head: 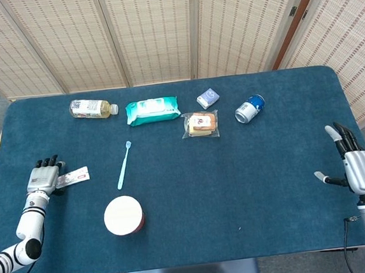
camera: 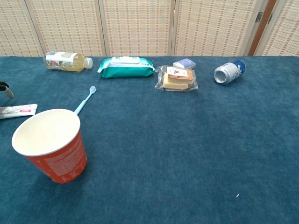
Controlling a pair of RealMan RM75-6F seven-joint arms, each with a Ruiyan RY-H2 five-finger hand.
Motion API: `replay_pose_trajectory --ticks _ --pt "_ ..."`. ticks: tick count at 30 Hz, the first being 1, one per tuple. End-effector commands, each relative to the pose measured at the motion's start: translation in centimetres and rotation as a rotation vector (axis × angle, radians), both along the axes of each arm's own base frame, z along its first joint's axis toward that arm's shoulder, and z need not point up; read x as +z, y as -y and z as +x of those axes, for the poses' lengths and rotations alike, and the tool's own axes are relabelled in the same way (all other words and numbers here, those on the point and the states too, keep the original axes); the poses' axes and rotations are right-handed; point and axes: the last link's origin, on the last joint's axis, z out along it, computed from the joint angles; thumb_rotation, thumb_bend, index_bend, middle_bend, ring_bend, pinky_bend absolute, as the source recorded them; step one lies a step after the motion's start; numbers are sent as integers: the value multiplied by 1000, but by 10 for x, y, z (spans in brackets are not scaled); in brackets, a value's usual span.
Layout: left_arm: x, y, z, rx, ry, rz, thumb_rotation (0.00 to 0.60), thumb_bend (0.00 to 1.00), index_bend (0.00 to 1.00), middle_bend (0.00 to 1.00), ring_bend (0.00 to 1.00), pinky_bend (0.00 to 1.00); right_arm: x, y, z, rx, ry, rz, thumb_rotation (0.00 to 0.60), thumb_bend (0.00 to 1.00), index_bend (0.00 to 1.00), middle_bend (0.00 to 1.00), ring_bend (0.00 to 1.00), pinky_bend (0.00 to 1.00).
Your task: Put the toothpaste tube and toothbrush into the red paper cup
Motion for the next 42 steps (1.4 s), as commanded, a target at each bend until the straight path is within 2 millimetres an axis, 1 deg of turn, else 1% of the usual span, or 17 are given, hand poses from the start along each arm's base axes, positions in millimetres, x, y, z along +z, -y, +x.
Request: replay_pose_trajectory --ticks 1,7,10,17,29,36,42 --pt "-1 1 -1 4 -2 -4 600 279 218 0 0 0 0 0 0 -1 0 -1 600 0 34 0 26 366" --pt "-2 3 -4 -3 -23 -3 600 279 247 0 0 0 0 0 -1 -2 0 -2 600 0 39 0 26 366" --pt "-3 5 -5 -8 -32 -2 600 279 279 0 0 0 0 0 -1 -3 1 1 600 0 41 0 26 366" --pt "-5 6 -9 -28 -65 7 600 279 391 0 0 0 -1 0 -1 -4 1 2 600 0 44 0 26 366" --pt "-8 6 -12 -46 -96 8 600 279 457 0 0 0 -1 0 -1 -6 3 2 600 0 45 0 26 366" --pt "-9 6 -12 -50 -94 6 600 279 556 0 0 0 -1 0 -2 -9 4 3 600 0 45 0 26 366" --pt "-6 6 -9 -71 -72 32 600 279 632 0 0 0 0 0 -2 -8 6 0 600 0 45 0 26 366"
